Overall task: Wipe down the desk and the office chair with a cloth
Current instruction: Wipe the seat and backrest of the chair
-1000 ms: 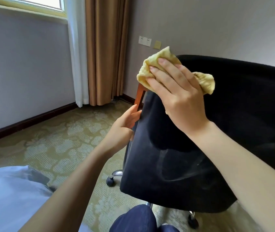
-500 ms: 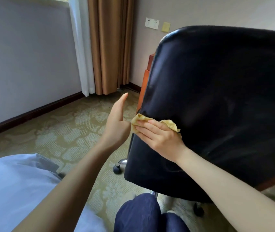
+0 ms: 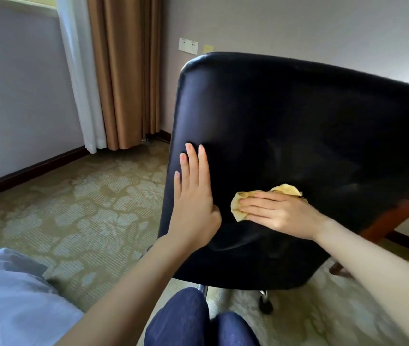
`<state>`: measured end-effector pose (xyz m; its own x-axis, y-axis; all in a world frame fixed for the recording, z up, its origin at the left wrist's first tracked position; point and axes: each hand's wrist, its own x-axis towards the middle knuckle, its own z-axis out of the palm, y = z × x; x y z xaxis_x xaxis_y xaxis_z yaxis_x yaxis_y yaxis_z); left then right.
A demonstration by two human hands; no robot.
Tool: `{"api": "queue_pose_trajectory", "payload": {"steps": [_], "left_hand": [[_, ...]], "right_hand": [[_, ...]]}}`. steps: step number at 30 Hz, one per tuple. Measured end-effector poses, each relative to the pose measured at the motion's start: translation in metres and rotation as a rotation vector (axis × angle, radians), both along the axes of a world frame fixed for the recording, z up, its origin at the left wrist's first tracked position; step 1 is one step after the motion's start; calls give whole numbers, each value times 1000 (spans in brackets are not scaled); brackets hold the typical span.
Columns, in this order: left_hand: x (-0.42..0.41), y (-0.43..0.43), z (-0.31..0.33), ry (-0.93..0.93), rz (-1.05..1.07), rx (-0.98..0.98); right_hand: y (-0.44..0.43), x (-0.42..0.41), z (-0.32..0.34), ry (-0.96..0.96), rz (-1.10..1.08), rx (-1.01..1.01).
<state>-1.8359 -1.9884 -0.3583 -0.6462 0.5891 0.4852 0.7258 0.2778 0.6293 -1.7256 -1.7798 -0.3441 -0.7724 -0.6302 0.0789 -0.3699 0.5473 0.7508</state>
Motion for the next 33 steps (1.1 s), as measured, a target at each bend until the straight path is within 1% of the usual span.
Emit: {"api": "queue_pose_trajectory", "payload": {"steps": [4,8,11,15,19,21,23,25,28,30,33], "left_hand": [[-6,1,-4,40,11,-33],[-15,-2,-4,82,12,-60],[-21,-3,-1,100,45,-110],[-33,-7,5,119,126,-228],[-51,-12,17,112,152,-311],[-60,-14,23,63,141,-318],[-68,-15,29,-20,128,-306],[-73,-16,33,-79,122,-265],[-69,-12,33,-91,76,-158],[-59,-7,30,-89,7,-106],[-43,4,23,-33,-93,-127]], "right_hand": [[2,10,53,114,5,-41],[-14,2,105,316,94,-33],[-34,-17,129,501,173,-74],[-66,-58,132,689,232,-262],[-82,-92,109,775,197,-404],[-80,-99,83,759,160,-423],[-74,-97,50,693,111,-433],[-66,-88,14,606,57,-437],[-52,-65,-35,451,-25,-446],[-41,-46,-62,329,-101,-395],[-21,-15,-83,153,-185,-209]]}}
